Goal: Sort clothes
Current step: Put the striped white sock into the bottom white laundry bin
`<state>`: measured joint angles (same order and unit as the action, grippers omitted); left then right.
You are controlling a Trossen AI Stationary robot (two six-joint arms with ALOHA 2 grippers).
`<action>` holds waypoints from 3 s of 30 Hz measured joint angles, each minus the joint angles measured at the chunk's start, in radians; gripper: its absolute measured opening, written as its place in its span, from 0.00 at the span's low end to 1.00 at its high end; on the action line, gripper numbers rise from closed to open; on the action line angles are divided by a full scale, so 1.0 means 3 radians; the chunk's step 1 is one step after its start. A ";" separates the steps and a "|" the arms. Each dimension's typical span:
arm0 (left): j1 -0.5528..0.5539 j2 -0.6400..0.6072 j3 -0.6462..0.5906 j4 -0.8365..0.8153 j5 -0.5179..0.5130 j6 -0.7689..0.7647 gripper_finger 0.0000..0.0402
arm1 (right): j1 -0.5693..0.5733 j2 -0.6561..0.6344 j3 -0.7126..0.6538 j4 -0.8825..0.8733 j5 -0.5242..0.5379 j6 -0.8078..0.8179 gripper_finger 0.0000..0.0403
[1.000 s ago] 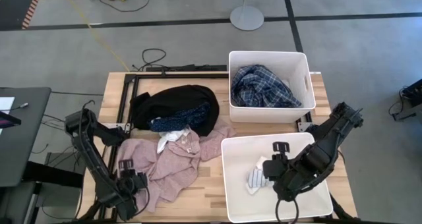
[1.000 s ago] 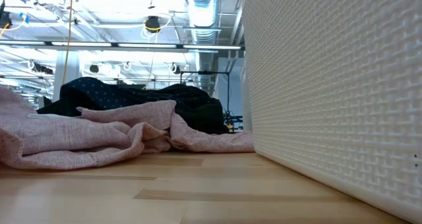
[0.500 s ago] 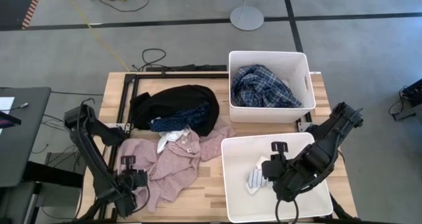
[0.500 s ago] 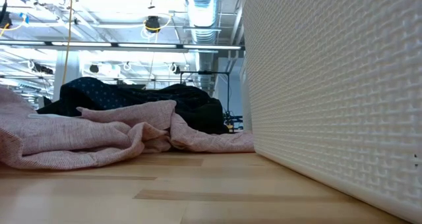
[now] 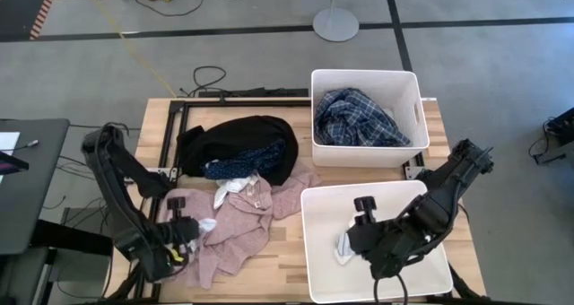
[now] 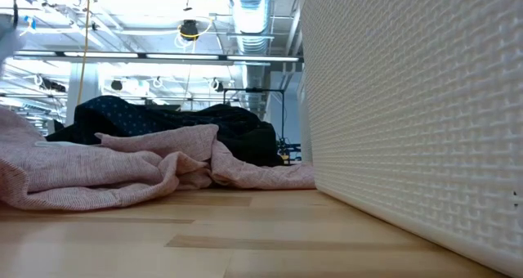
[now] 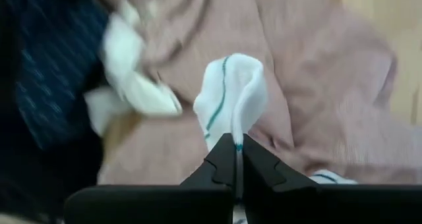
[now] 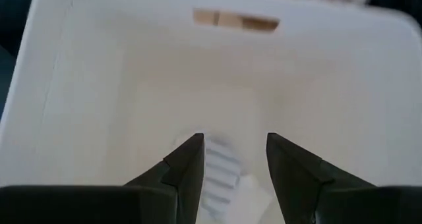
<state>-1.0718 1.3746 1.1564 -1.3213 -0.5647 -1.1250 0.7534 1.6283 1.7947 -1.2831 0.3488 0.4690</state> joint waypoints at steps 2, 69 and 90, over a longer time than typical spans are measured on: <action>0.0000 -0.0086 0.0000 0.0062 -0.0226 0.0118 0.00 | -0.0030 0.0000 0.0000 0.0172 0.0029 -0.0183 0.45; 0.1361 -0.0525 0.0000 0.4280 -0.0129 0.5443 0.00 | -0.1130 0.0540 0.0000 0.2985 -0.0270 -0.2898 0.40; 0.1366 -0.0487 0.0000 0.4071 -0.0321 0.5291 0.13 | -0.1085 0.0460 0.0000 0.2615 0.0035 -0.2952 0.01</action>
<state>-0.6620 1.2285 1.1564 -0.1001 -0.6610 0.4623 0.4278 1.7663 1.7947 -0.4987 0.3595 -0.4165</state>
